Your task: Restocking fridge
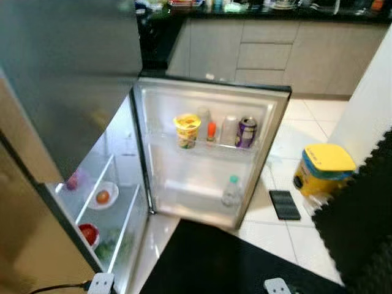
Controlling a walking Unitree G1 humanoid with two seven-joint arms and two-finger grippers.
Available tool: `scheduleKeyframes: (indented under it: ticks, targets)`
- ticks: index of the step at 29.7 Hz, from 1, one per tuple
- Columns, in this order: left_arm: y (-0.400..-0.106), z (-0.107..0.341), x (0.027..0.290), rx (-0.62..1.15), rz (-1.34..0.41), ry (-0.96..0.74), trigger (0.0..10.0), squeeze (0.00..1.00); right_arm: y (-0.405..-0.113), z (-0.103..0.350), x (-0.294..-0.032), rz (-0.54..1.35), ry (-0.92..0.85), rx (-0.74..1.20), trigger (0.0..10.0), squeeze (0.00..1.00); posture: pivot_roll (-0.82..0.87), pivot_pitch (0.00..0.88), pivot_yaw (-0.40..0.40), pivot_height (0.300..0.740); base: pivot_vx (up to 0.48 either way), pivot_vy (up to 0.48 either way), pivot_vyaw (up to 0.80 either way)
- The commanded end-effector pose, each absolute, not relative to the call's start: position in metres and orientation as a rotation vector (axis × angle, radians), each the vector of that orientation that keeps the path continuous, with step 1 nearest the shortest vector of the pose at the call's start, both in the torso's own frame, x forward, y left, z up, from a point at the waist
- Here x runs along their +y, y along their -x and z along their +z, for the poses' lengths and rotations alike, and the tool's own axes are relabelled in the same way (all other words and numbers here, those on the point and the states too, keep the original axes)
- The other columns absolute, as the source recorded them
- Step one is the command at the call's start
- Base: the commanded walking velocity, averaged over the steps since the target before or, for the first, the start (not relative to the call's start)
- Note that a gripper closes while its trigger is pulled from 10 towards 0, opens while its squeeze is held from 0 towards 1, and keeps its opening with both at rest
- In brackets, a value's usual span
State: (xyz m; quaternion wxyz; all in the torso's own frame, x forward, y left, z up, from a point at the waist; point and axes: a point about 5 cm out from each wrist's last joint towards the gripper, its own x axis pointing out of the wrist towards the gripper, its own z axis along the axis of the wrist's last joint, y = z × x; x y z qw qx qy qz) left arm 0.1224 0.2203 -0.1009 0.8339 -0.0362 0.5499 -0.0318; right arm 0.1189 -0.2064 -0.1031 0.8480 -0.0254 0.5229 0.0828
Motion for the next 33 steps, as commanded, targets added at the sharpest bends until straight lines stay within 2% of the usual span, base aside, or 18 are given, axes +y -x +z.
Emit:
scheduleKeyframes:
  ticks: [1,11,21,28,33]
  targets:
    - [-0.125,-0.1,0.223,1.161,-0.07,0.049,10.0,0.0,-0.121,-0.102,-0.207,0.174,0.053,1.1,10.0,0.0,0.04,0.0,0.004,0.74,0.0,0.0,0.0]
    - [-0.122,-0.101,0.221,1.183,-0.087,0.038,10.0,0.0,-0.125,-0.101,-0.208,0.176,0.068,1.09,10.0,0.0,0.04,0.0,0.001,0.74,0.0,-0.055,0.0]
    - [-0.123,-0.102,0.217,1.182,-0.092,0.047,10.0,0.0,-0.149,-0.092,-0.208,0.195,0.093,1.008,10.0,0.0,0.04,0.0,0.002,0.74,0.0,-0.427,0.0]
    - [-0.125,-0.101,0.216,1.179,-0.093,0.05,10.0,0.0,-0.153,-0.091,-0.206,0.219,0.092,1.006,10.0,0.0,0.04,0.0,0.002,0.74,0.0,-0.467,0.0]
    - [-0.125,-0.101,0.215,1.176,-0.093,0.052,10.0,0.0,-0.15,-0.092,-0.204,0.233,0.078,1.019,10.0,0.0,0.04,0.0,0.002,0.74,0.0,-0.316,0.75]
